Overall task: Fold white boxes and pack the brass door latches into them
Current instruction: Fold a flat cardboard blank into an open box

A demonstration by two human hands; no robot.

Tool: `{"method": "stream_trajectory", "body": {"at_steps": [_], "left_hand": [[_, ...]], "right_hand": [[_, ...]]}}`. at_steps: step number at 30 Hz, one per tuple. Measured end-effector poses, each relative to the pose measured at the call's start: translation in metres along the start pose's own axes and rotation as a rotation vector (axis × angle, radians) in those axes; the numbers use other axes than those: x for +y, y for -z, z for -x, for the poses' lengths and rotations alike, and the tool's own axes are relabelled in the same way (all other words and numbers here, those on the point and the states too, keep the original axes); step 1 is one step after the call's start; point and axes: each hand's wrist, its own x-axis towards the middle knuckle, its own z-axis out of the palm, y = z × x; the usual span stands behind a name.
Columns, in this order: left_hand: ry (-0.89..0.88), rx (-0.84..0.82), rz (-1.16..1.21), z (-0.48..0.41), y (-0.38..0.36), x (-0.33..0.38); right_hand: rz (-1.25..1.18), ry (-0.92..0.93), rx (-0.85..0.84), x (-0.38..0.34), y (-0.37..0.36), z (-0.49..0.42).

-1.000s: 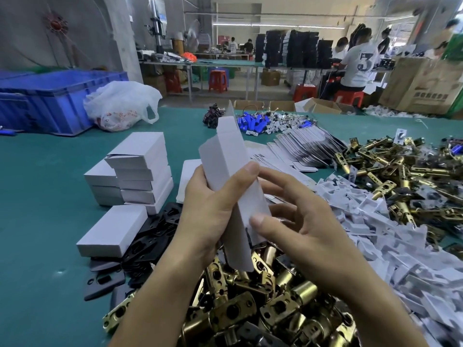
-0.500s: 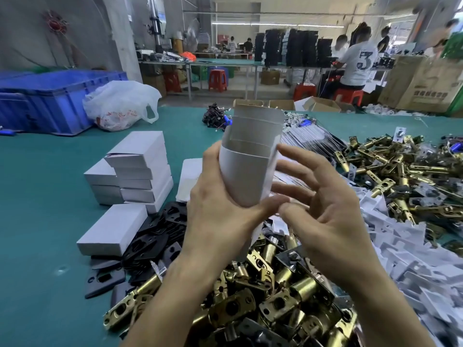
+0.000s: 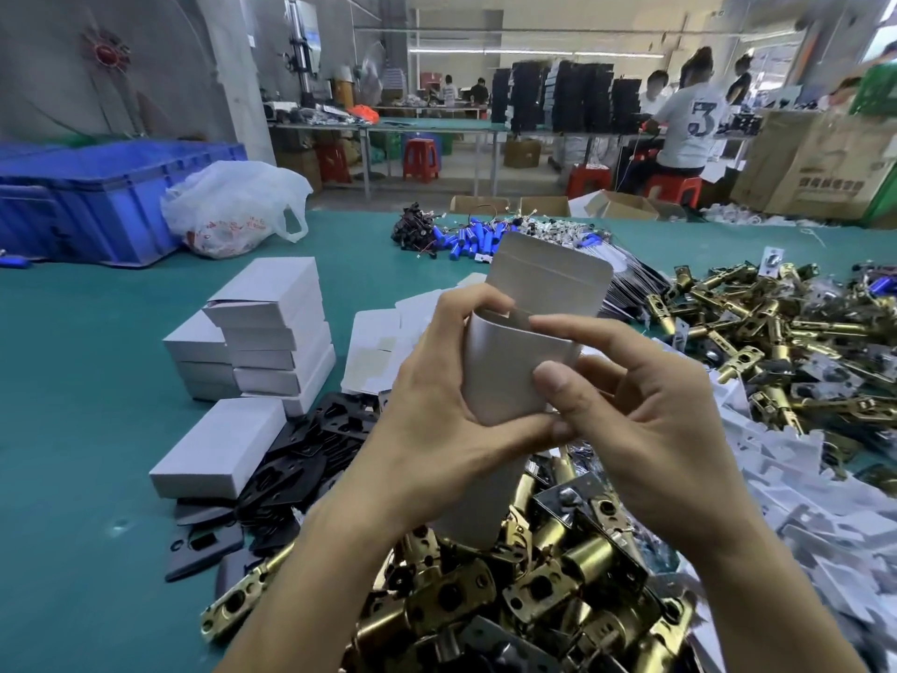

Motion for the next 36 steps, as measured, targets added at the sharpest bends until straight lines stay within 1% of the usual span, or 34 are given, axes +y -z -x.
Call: {"method": "stream_trajectory", "body": {"at_steps": [3,7,11,13,15,18,21,25,28,33,36], "left_hand": [[0.043,-0.071,0.059,-0.001,0.005,-0.002],[0.059,-0.022,0.074,-0.002,0.007,-0.001],[0.048,0.039,0.160,-0.003,0.005,0.000],[0.035,0.054,0.199,-0.003,0.005,0.002],[0.032,0.060,0.235,-0.004,0.005,0.004],[0.034,0.059,0.266,-0.004,0.008,0.006],[0.041,0.059,0.253,-0.003,0.007,0.007],[0.067,0.077,0.258,-0.003,0.004,0.008],[0.062,0.064,0.268,-0.002,0.004,0.010],[0.065,0.068,0.291,-0.002,0.003,0.012],[0.068,0.067,0.308,-0.002,0.002,0.012]], "right_hand": [[-0.018,-0.027,-0.030,-0.004,0.003,-0.001],[0.018,-0.044,-0.035,-0.006,0.005,-0.002],[0.104,0.031,0.023,-0.006,0.004,-0.003],[0.050,0.079,0.051,-0.007,0.002,-0.004],[-0.076,0.114,0.083,-0.009,0.002,-0.004],[-0.164,0.098,0.093,-0.008,0.004,-0.005],[-0.113,0.084,0.073,-0.009,0.008,-0.005],[-0.009,0.180,0.071,-0.010,0.006,-0.004],[-0.070,0.128,0.081,-0.013,0.005,-0.002],[-0.041,0.054,0.079,-0.020,0.008,-0.002],[-0.115,0.022,0.053,-0.021,0.011,-0.001]]}}
